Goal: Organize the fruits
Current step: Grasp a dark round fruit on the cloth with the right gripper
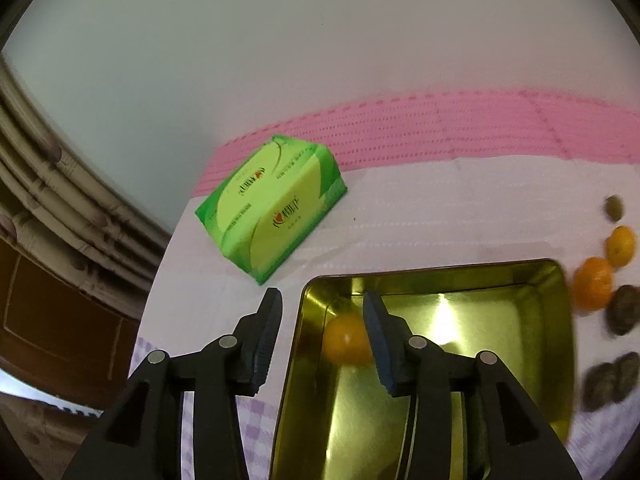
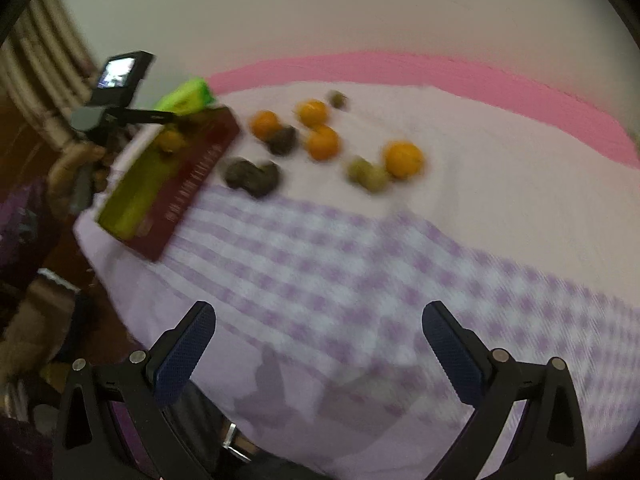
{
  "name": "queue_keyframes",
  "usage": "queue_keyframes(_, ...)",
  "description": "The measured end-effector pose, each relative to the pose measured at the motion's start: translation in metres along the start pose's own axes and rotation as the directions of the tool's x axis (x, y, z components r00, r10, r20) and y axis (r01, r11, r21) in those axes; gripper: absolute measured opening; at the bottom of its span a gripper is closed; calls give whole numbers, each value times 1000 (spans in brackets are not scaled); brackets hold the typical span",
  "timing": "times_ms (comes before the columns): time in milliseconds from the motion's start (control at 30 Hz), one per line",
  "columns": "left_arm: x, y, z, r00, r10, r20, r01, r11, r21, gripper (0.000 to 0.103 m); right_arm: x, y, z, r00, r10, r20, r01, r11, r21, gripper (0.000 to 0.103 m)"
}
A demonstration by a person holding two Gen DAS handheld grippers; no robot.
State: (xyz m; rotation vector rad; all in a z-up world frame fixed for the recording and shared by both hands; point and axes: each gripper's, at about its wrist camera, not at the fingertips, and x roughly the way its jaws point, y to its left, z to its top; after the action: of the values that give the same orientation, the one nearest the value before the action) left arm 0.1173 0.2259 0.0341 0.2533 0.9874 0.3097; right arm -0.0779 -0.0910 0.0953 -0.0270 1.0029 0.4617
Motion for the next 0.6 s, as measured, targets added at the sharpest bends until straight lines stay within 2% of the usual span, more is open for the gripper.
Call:
queue_keyframes(100,-34,8,-11,998,-60,37,62,996,-59,51,11,19,27,998,33,59,-24,988,-155,103)
queue_keyframes(167,-59,11,-24,996,-72,51,77,993,-95,68,30,26,42,998,40,44,-29,975,-222,99)
queue_keyframes(200,-68,10,-30,996,-77,53,82,991,-109,70,39,27,48,999,42,27,-35,972,-233,97)
queue_keyframes(300,-95,13,-57,990,-138,33,141,977,-159,71,68,33,63,998,58,-23,-63,958,-279,87)
queue_keyframes(433,-119,15,-93,982,-190,2,186,957,-224,71,94,40,71,997,41,-63,-60,936,-346,81)
queue_keyframes(600,-134,17,-127,986,-162,-27,148,948,-280,72,118,40,81,995,14,-96,-50,925,-377,77)
